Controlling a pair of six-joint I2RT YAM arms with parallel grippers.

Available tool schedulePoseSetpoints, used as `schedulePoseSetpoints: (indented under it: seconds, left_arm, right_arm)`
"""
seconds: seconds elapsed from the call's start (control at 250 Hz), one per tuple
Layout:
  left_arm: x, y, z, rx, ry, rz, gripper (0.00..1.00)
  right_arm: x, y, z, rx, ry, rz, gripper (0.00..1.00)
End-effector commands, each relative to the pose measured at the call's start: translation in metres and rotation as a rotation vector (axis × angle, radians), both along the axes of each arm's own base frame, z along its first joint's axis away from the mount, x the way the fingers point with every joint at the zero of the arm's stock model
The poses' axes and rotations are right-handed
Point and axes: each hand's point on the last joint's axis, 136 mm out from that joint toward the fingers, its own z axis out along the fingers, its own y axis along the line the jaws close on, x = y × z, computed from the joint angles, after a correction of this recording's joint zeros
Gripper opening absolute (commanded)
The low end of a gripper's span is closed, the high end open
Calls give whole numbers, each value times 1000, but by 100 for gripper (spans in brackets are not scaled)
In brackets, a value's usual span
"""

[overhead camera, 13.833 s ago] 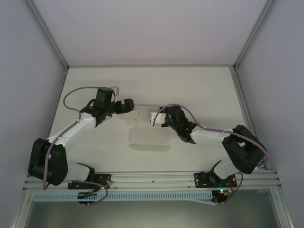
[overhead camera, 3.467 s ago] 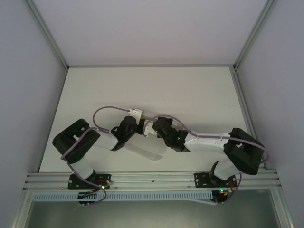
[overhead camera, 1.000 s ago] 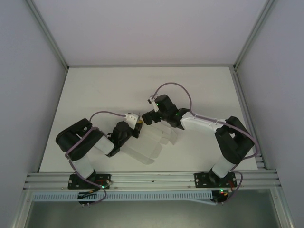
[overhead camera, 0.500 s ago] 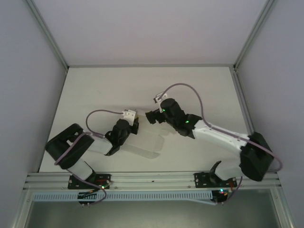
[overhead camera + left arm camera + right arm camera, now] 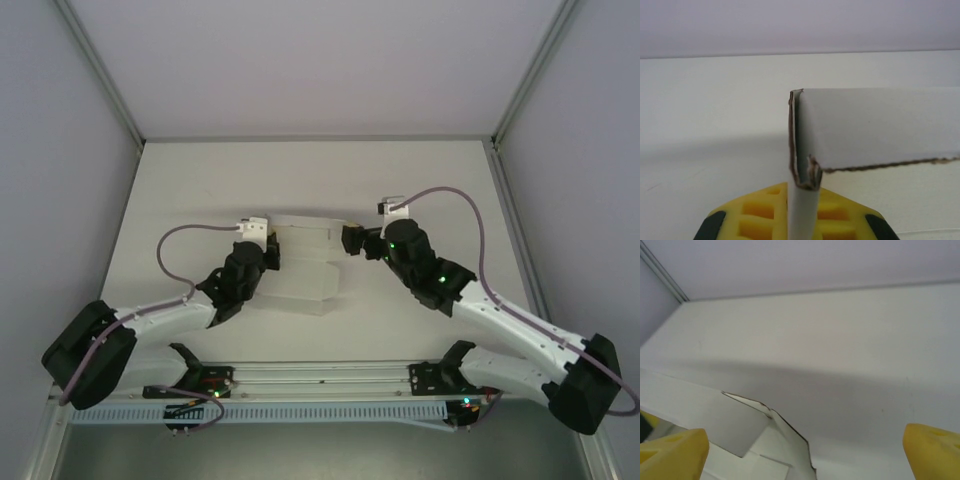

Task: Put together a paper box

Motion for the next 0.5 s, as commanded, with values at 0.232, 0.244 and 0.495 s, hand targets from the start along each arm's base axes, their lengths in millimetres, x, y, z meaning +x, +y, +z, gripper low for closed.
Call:
schedulePoseSetpoints:
  seconds: [0.232,0.244,0.495]
  left_arm:
    - [-7,1,8,-33,12,11,0]
    - [-7,0,10,-37,10,9,0]
    - [-12,-10,12,-78,23,-46,0]
  right_arm:
    - [5,22,-35,-23,114,56,100]
    - [5,23,-35,-19,116,64,100]
    - [4,45,-35,82,57,152,100]
